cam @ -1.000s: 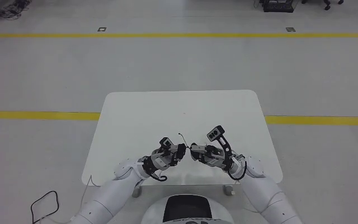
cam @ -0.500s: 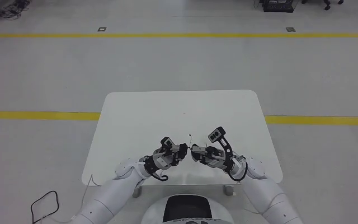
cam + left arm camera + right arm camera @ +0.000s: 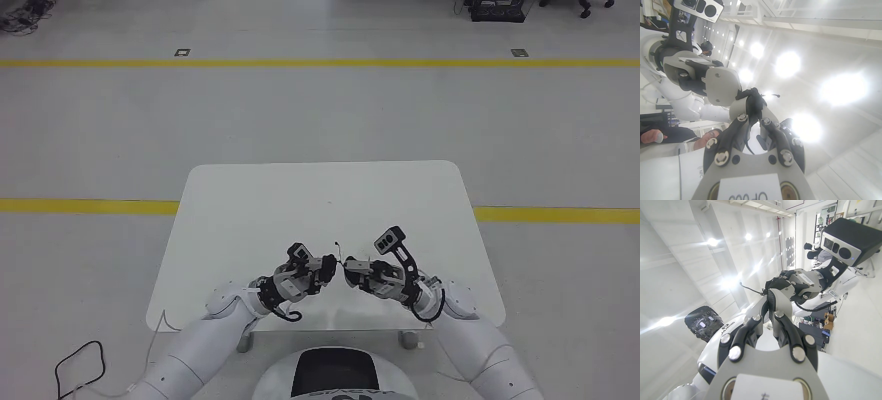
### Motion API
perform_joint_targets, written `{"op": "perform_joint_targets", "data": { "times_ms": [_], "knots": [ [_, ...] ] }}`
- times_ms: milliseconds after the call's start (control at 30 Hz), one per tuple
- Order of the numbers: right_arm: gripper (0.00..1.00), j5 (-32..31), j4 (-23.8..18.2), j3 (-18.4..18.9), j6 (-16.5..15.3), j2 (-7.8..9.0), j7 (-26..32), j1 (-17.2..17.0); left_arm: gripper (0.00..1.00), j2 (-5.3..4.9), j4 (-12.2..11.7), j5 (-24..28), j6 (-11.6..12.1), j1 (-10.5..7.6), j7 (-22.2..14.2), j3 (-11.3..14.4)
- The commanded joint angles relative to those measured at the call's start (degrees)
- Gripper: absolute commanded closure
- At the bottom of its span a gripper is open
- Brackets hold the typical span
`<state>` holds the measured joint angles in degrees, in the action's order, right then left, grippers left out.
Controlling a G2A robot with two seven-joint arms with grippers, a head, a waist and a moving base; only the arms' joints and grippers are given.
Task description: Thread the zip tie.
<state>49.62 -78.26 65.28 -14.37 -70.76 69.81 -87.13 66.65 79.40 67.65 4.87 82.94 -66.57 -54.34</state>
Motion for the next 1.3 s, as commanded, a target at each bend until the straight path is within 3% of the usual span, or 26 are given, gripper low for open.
{"op": "perform_joint_targets", "data": {
  "times_ms": [0,700,1267],
  "knots": [
    [1.0,0.26,0.26,-0.02,0.06,-0.01,-0.15,0.12,1.0,0.0,0.0,0.01,-0.03,0.0,0.01,-0.01],
    [1.0,0.06,1.44,0.07,-2.98,0.14,-1.82,-0.91,1.0,0.0,0.0,0.01,-0.03,0.0,0.01,-0.01],
    [1.0,-1.0,1.44,-0.13,-1.78,0.35,-2.74,-0.37,1.0,0.0,0.0,0.01,-0.03,0.0,0.01,-0.01]
  ]
}}
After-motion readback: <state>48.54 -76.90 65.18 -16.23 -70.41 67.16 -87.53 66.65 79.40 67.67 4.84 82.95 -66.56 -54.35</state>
